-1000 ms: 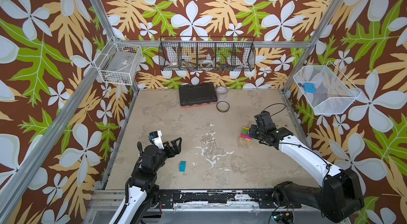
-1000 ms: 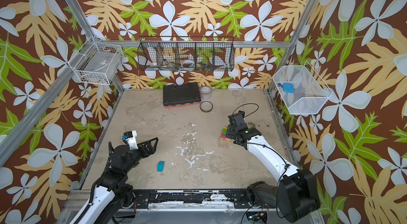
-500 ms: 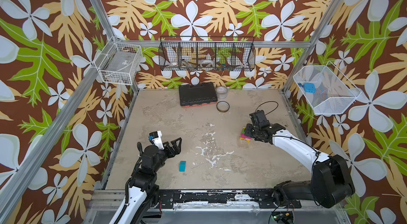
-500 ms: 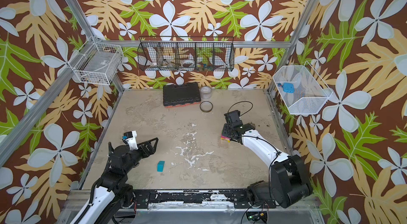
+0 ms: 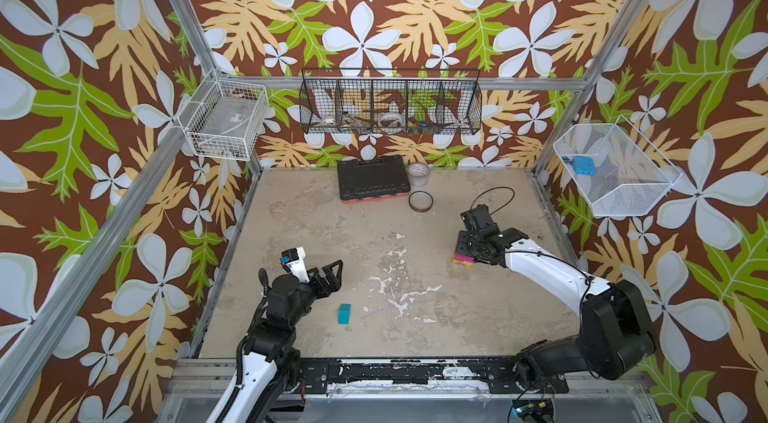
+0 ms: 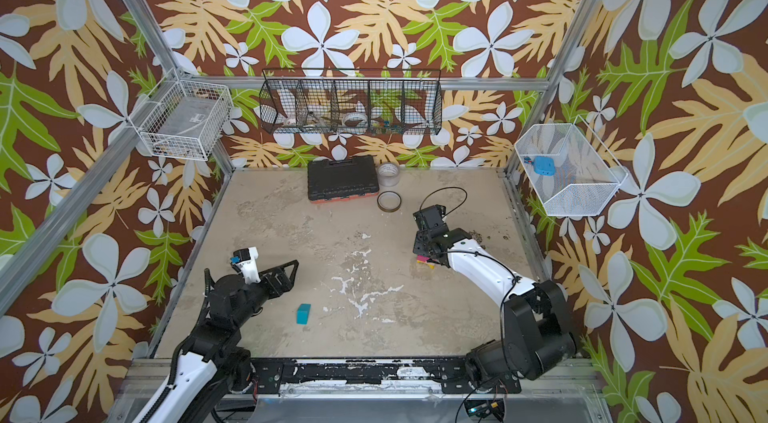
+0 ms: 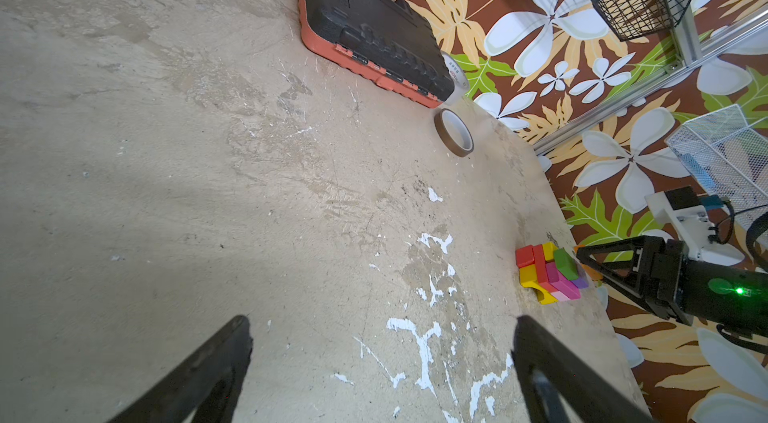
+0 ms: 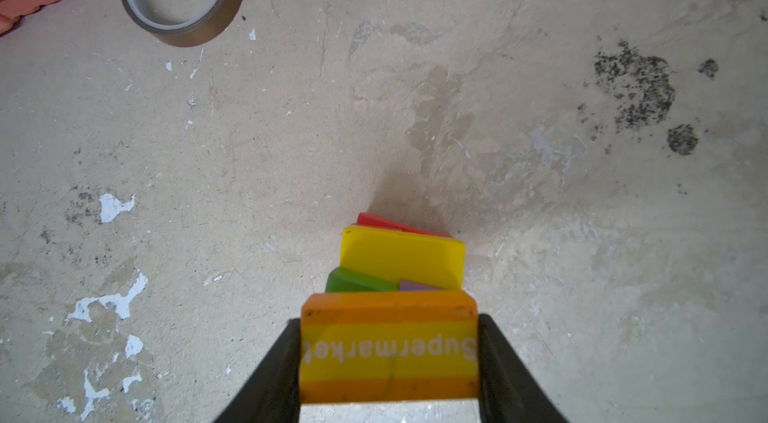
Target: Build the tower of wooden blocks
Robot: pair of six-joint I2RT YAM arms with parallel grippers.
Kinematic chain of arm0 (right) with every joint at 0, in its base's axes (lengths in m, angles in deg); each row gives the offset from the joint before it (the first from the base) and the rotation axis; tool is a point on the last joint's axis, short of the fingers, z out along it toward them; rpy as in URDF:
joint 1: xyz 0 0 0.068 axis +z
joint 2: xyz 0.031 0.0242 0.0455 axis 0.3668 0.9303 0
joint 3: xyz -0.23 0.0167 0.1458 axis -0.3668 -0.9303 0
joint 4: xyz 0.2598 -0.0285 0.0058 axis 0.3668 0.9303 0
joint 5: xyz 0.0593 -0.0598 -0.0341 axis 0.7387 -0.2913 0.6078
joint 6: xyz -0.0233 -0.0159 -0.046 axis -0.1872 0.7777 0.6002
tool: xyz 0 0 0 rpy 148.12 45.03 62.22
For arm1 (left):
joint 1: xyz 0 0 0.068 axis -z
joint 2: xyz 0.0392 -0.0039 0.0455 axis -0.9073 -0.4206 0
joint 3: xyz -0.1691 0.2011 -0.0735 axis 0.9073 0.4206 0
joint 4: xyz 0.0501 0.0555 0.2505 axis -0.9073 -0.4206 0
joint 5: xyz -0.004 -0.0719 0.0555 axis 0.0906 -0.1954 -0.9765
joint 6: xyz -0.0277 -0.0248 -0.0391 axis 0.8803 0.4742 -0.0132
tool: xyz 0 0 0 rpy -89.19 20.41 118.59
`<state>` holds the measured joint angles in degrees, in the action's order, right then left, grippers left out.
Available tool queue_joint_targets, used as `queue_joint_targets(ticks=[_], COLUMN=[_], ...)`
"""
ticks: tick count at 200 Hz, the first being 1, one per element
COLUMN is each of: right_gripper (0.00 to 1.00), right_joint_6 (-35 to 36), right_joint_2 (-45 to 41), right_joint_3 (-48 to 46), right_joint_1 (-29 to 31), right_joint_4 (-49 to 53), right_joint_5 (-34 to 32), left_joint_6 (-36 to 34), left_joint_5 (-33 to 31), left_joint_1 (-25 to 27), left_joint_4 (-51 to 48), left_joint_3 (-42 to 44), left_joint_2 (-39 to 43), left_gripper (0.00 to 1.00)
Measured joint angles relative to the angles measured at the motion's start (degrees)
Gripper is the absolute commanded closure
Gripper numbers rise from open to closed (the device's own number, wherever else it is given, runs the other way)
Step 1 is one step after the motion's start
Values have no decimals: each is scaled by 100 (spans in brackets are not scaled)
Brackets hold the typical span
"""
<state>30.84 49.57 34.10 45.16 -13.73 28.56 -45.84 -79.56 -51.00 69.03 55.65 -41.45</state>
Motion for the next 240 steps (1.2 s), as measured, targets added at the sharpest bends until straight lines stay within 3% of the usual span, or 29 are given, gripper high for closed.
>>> queue_joint_targets(ticks=[90,160,240], right_gripper=[40,27,29], right_joint_6=[-26,-76,-85], right_joint_2=[33,39,-31], right_joint_3=[0,-4,-90], right_joint_1=[42,61,61], right_joint_4=[66,66,61], right_joint_5=[-142,-155,-138], left_joint_6=[7,22,26], left_joint_5=[2,2,2], left_joint_1=[-4,-7,-7], left_joint_4=[2,4,7], left_joint_3=[2,7,17], left_joint_2=[4,4,4], left_gripper=[1,1,1])
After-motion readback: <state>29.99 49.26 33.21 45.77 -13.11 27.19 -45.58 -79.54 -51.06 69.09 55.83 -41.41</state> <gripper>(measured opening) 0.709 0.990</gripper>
